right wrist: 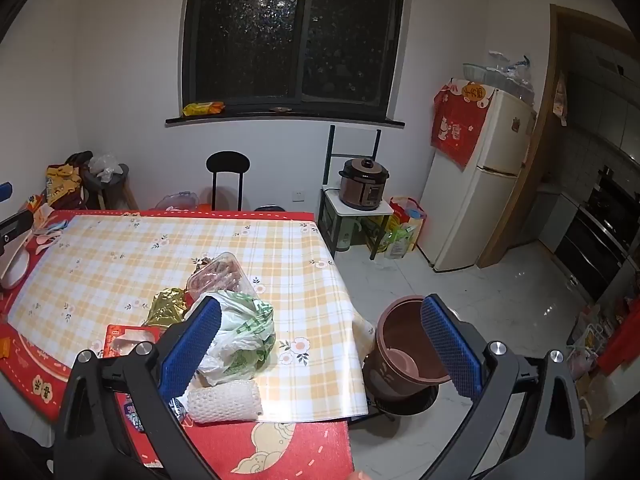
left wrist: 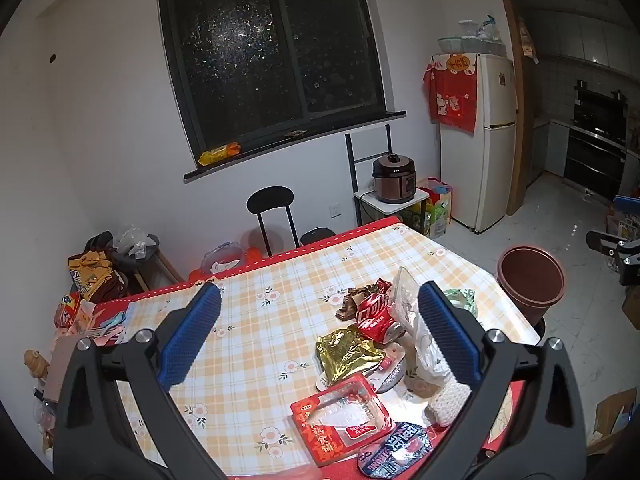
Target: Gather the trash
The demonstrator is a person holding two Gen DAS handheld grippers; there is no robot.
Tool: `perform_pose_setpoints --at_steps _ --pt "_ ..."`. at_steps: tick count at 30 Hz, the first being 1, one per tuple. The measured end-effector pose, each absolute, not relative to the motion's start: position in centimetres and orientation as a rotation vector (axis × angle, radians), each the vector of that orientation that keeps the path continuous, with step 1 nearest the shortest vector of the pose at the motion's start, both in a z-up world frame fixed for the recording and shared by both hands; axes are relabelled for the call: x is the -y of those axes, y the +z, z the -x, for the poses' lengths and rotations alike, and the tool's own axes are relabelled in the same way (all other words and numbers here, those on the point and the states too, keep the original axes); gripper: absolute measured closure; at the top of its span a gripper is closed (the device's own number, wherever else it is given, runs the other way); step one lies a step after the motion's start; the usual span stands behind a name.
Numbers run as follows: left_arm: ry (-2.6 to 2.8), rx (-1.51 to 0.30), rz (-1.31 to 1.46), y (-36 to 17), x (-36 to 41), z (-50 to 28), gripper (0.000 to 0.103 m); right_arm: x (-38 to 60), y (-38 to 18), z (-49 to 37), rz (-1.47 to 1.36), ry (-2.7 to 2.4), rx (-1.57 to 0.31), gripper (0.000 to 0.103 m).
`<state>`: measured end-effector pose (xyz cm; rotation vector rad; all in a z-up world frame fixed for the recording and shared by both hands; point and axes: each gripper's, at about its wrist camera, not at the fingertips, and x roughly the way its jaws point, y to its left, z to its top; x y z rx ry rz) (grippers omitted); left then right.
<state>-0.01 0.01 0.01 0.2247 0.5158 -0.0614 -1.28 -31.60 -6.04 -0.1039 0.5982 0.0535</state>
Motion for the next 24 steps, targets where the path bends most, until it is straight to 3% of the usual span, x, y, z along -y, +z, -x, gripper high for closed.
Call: perform_pose_setpoints --at_steps 24 --pt "-0.059 -0.522 -0.226 0.11 0.03 0.14 0.006 31.49 -6.13 1.30 0.111 0.049 -0.602 0.004"
